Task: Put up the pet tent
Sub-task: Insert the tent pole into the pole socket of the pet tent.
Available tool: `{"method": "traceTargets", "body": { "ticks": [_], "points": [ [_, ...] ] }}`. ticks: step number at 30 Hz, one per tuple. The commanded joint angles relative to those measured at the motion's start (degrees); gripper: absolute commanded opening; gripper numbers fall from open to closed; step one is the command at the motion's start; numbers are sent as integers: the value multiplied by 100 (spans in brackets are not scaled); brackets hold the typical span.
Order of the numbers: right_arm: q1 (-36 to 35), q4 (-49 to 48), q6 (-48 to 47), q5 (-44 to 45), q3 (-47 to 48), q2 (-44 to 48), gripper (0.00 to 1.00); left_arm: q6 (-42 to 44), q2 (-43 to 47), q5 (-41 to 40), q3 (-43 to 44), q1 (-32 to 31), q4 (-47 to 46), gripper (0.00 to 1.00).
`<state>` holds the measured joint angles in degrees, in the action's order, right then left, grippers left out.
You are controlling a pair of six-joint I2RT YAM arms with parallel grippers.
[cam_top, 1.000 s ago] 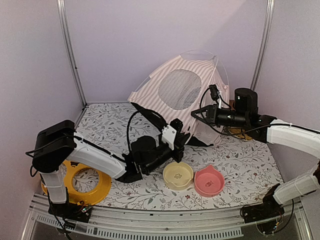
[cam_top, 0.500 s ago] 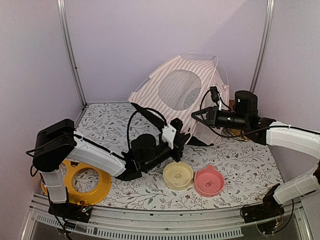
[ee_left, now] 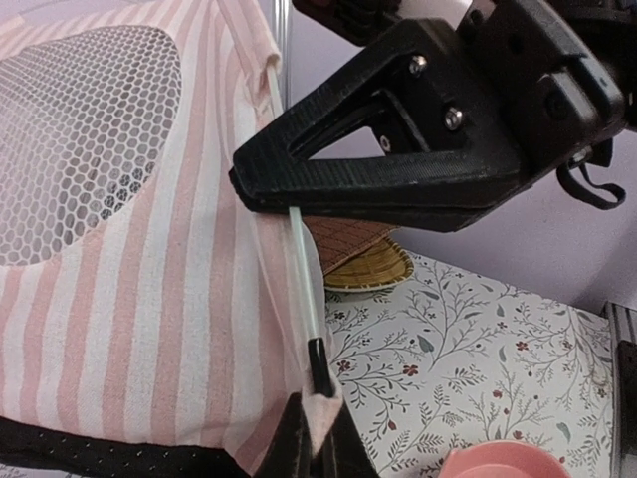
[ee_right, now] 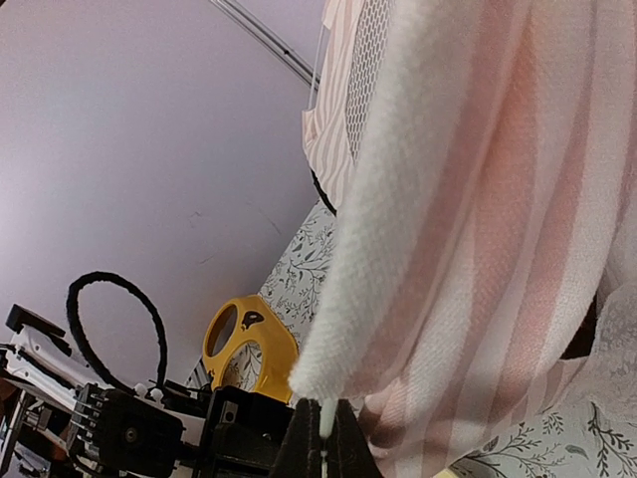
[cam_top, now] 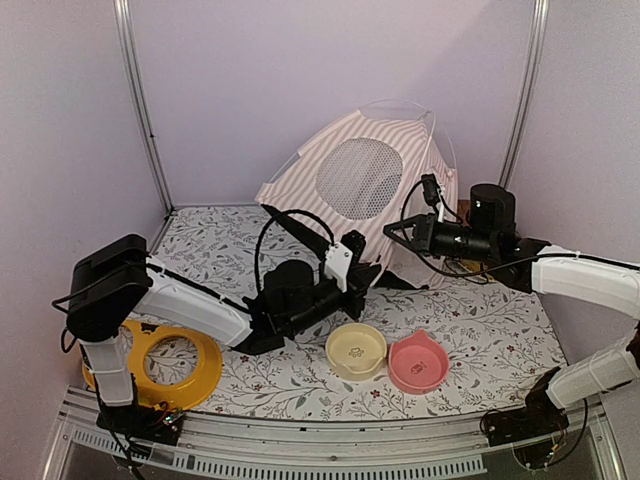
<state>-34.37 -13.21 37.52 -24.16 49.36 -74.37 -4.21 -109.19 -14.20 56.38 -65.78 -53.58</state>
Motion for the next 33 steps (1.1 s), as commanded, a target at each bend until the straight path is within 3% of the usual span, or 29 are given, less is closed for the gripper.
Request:
{"method": "traceTargets", "body": {
  "ticks": [1, 10, 20, 33],
  "points": [
    [159, -600, -173, 672, -62, 185, 0, -171, 89, 339, -122, 3, 577, 0],
    [148, -734, -152, 828, -130, 71, 0, 287, 128, 590, 3, -126, 698, 0],
    [-66, -721, -258, 715, -89, -233, 0, -91, 271, 631, 148, 55, 920, 0],
    [-6, -384, -557, 1439, -197, 330, 0, 109, 102, 359, -153, 17, 927, 0]
  ]
}}
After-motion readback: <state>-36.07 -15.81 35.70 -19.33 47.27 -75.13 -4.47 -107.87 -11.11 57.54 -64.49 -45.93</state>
